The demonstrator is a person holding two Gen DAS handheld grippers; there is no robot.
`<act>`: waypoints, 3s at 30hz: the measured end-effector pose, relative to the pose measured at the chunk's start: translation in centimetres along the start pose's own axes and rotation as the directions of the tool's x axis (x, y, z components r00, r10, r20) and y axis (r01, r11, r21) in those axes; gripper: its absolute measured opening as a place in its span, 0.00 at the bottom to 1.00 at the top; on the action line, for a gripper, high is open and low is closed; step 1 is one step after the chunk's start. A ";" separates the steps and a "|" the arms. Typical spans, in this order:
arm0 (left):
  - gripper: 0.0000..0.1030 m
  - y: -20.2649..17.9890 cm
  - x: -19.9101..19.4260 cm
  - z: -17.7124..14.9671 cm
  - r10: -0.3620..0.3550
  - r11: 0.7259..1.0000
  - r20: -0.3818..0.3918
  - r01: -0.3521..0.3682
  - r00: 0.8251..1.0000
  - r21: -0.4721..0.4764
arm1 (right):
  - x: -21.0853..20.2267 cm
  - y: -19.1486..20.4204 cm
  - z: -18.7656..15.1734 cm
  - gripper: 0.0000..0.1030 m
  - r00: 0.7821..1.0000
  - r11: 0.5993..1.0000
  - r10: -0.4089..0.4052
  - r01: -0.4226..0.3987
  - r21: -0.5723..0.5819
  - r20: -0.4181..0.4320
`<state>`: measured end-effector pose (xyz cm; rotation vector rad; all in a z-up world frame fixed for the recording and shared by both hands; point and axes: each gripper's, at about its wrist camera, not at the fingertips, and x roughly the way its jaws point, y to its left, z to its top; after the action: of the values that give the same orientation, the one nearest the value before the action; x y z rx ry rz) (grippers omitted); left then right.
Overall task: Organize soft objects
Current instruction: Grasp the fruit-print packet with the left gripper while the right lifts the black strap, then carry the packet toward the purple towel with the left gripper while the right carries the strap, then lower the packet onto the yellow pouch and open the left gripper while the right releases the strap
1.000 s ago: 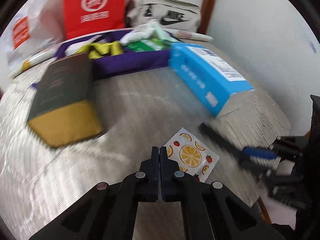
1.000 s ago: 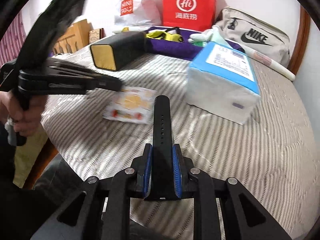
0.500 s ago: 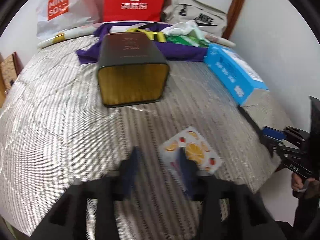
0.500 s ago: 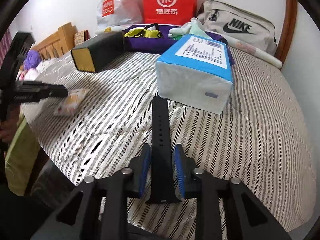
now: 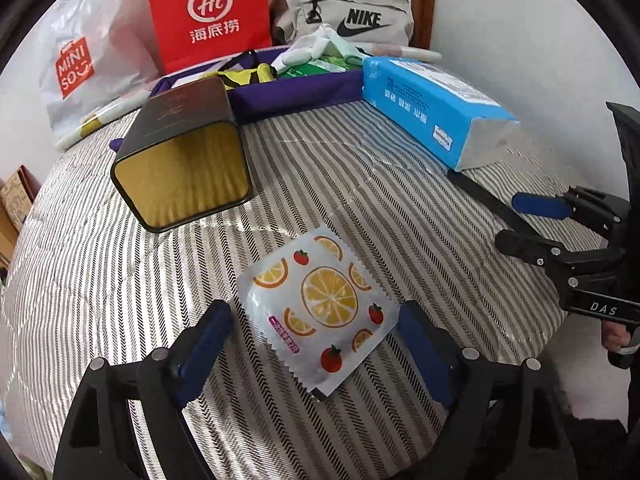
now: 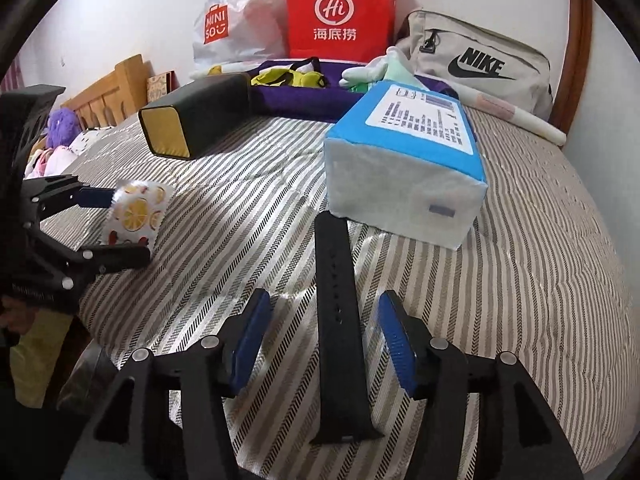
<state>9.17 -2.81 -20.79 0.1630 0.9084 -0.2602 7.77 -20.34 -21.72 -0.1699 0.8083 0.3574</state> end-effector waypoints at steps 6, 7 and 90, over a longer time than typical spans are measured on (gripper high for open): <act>0.51 0.2 -0.5 -0.1 0.016 1.000 0.041 -0.015 0.999 -0.017 | -0.2 0.3 0.0 0.20 1.000 1.000 -0.006 0.006 -0.010 0.009; 0.45 0.4 -0.6 -0.1 0.011 1.000 0.043 -0.010 0.999 -0.023 | -0.2 0.3 -0.1 0.20 1.000 1.000 -0.003 0.003 -0.003 0.008; 0.04 12.7 -4.2 17.4 -0.077 0.953 0.230 0.139 0.970 -0.268 | -0.2 -7.6 20.9 0.19 0.985 0.999 0.018 -0.024 0.036 0.174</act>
<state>23.55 5.61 -6.53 -0.1790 0.7275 -0.2419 24.58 -21.57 -7.22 -0.0928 0.6446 0.3712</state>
